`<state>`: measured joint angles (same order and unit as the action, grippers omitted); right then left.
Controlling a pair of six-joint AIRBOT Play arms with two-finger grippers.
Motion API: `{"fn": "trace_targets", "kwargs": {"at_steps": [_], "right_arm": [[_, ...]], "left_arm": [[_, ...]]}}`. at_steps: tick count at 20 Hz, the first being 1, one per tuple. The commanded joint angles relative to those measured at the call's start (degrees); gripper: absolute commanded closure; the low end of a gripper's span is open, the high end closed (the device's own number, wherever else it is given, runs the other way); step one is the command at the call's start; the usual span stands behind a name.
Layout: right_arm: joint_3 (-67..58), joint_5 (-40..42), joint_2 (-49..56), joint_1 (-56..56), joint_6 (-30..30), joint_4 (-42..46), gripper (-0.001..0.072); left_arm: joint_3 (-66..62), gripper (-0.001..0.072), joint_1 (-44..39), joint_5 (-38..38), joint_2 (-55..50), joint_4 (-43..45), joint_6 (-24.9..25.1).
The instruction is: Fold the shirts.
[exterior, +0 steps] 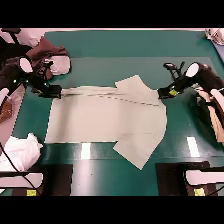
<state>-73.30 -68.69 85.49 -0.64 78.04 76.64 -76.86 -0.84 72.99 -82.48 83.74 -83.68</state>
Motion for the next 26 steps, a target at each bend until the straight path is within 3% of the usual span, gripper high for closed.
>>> {"fn": "trace_targets", "kwargs": {"at_steps": [1, 3, 8, 12, 14, 23, 24, 25, 26], "right_arm": [[-2.80, -1.22, -0.48, 1.46, -0.13, -0.61, 0.0465], [-3.80, -1.09, -0.74, 1.01, -0.11, -0.63, 0.0456], [-4.76, -0.22, -0.72, -1.86, -0.11, -0.59, 0.0456], [-4.74, 0.24, -0.72, -4.11, -0.11, -0.55, 0.0456], [-4.74, 0.81, -0.72, -4.48, -0.07, -0.59, 0.0456], [-4.74, -0.42, -0.72, -4.50, -0.04, -0.59, 0.0456], [-4.74, -0.57, -0.72, -4.50, -0.04, -0.59, 0.0456], [-4.74, -0.59, -0.72, -4.50, -0.04, -0.61, 0.0456], [-4.74, -0.74, -0.72, -4.50, -0.04, -0.61, 0.0456]], "left_arm": [[0.61, 0.0263, 0.07, -2.54, 1.64, 6.16, 1.66], [0.68, -0.0012, 0.07, -5.90, 1.46, 5.40, 1.77], [0.68, -0.0013, 0.07, -12.52, 1.07, 5.66, 4.74], [0.74, -0.0013, -0.11, -11.26, -1.44, 0.46, 5.14], [0.59, -0.0013, -1.29, -11.56, -1.44, -4.92, 10.49], [0.61, -0.0003, -6.21, -15.04, -6.23, -4.81, 15.17], [0.57, 0.0009, -6.21, -15.50, -6.64, -4.83, 15.19], [0.59, 0.0157, -6.21, -15.93, -6.95, -4.72, 15.28], [0.61, 0.0176, -6.21, -16.57, -7.41, -4.66, 15.43]]}}
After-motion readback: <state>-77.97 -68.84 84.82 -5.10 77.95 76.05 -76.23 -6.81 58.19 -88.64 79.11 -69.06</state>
